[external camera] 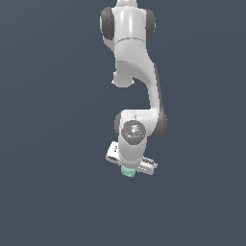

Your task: Pick up the object and move it to a goal position.

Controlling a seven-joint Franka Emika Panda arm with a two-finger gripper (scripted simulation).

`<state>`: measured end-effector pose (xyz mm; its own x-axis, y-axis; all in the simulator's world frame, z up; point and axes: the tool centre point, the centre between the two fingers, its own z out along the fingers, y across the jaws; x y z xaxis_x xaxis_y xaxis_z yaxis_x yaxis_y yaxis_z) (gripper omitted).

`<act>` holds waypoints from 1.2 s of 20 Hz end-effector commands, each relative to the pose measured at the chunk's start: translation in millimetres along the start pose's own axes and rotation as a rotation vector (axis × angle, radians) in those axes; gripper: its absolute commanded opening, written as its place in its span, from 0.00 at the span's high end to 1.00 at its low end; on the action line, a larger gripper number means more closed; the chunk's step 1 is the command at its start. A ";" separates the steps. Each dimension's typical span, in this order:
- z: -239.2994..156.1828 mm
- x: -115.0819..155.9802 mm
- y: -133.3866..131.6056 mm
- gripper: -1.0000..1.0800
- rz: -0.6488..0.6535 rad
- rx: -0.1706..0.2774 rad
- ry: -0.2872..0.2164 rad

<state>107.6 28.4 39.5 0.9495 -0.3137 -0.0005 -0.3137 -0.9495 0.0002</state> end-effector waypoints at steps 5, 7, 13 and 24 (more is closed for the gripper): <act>-0.3 0.3 -0.1 1.00 0.000 0.000 0.001; -0.3 0.3 -0.1 1.00 0.000 0.000 0.001; -2.5 -1.3 -0.1 1.00 0.000 0.000 0.001; -33.3 -23.3 -0.2 1.00 0.000 0.000 0.001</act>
<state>89.6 34.3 65.9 0.9495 -0.3139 -0.0010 -0.3139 -0.9495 0.0005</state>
